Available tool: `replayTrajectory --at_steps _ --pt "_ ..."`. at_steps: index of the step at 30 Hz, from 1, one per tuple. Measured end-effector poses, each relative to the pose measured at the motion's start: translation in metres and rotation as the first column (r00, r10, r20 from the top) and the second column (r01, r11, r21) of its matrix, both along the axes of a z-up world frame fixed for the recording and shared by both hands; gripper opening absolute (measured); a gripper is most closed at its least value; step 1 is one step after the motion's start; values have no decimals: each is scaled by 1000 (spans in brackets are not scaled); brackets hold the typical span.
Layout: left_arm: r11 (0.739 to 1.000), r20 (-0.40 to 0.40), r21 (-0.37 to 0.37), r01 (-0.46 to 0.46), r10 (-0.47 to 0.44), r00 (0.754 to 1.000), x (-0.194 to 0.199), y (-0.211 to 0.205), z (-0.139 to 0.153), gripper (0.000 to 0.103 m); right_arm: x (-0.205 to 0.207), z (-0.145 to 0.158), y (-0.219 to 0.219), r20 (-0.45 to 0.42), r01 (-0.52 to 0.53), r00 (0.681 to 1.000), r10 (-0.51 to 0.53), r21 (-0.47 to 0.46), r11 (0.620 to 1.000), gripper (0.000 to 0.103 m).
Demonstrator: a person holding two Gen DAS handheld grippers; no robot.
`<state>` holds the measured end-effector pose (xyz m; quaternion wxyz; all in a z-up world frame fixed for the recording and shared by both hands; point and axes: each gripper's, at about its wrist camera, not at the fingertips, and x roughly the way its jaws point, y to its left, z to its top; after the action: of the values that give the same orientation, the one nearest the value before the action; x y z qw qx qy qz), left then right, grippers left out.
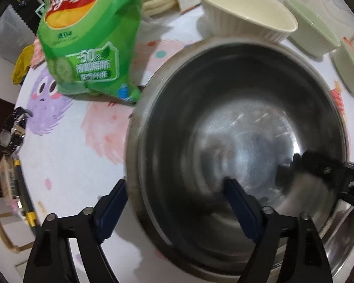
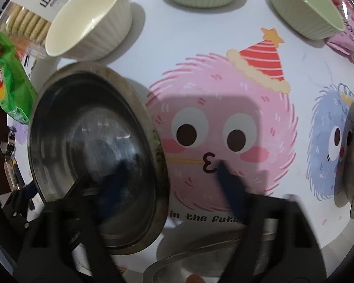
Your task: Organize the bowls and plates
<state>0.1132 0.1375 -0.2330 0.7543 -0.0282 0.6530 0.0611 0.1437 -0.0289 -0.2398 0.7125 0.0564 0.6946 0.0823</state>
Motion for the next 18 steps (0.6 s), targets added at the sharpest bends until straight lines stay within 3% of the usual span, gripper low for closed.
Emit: replayTrajectory --at_steps 1,3,5,6,7,9,12,18 --pt "1000 8 -19 6 -6 1000 0 -2 1 65 0 1 2 1 -6 1000 6 -16 1000 56" --pt "1000 6 -11 13 -13 1000 2 -6 2 64 3 1 6 -11 -16 1000 16 -19 1000 43" --pt "1000 13 -9 2 -2 1000 4 -6 3 54 5 1 9 -24 -18 1000 18 7 1000 25" --pt "1000 16 -7 -9 9 1000 4 -4 4 46 5 2 10 -26 -20 999 20 15 1000 21" --pt "1000 17 -2 -23 23 1000 4 -1 4 39 4 4 15 -22 -17 1000 17 2 1000 21" --pt "999 29 -17 -38 39 999 6 2 5 35 6 8 15 -11 -6 1000 6 19 1000 18" --pt "1000 47 -14 -24 25 999 8 1 10 33 11 15 9 -6 28 1000 -27 75 997 13" --pt "1000 90 4 -9 9 996 13 2 28 28 20 47 -2 33 54 998 -59 131 990 13"
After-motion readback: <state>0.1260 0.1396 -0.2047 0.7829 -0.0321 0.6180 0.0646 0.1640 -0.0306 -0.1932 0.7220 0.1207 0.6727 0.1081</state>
